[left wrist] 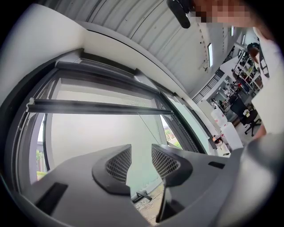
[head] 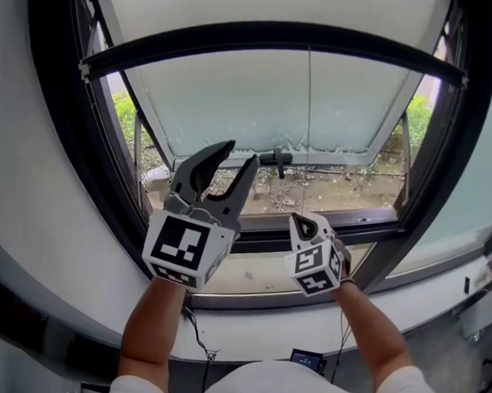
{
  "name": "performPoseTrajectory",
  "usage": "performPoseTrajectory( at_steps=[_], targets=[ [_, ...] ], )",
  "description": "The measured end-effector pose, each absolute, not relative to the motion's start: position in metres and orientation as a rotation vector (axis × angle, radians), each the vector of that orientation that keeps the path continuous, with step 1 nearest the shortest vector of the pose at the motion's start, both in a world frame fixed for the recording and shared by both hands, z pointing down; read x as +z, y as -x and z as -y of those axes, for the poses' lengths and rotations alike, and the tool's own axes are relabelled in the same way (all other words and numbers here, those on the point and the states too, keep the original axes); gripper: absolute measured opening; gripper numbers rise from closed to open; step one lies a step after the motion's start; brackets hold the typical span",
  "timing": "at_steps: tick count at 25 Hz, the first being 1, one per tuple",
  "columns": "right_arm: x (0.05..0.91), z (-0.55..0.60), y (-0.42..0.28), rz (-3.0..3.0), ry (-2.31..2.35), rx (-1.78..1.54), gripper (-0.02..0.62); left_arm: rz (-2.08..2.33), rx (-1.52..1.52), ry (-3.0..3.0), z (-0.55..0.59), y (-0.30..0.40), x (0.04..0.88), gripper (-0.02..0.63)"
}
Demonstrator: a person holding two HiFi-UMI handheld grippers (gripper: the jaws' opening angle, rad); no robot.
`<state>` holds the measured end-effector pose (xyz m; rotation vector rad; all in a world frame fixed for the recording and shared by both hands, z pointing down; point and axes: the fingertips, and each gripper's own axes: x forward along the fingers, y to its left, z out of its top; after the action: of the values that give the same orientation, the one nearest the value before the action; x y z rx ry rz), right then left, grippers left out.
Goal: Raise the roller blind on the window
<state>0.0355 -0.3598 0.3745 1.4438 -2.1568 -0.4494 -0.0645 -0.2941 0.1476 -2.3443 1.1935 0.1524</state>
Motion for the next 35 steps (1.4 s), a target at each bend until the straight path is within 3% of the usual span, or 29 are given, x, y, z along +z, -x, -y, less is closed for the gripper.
performPoseTrajectory(
  at_steps=[35],
  targets=[
    [0.326,0.330,-0.033,2.259,-1.515,-0.511,0.021,-1.335,0.219,2.604,0.273,0.096,0.269,0.152]
  ],
)
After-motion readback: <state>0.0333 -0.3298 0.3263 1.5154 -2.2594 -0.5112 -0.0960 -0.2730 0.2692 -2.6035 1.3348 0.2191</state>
